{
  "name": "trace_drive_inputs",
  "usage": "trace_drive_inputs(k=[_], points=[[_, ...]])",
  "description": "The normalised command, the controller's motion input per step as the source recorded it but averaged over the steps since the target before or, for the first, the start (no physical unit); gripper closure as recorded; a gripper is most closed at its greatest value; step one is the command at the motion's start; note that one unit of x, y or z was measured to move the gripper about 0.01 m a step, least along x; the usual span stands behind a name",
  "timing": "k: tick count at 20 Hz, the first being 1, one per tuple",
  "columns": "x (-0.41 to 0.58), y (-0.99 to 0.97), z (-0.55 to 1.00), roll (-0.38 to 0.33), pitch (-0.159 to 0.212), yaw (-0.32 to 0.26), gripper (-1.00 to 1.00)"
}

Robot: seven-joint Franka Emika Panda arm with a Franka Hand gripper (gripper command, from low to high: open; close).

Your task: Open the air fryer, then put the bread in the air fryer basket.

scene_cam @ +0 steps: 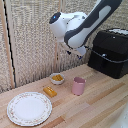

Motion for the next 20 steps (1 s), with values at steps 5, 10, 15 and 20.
trace_drive_inputs(k=[5, 10, 15, 20], points=[[-0.008, -0.53, -0.18, -0.081, -0.129, 0.103, -1.0], [-0.044, -0.56, -0.22, -0.006, -0.066, 0.089, -1.0], [-0.037, -0.53, -0.21, -0.009, -0.027, 0.066, -1.0], [0.0, -0.51, -0.19, -0.11, -0.003, 0.102, -1.0]])
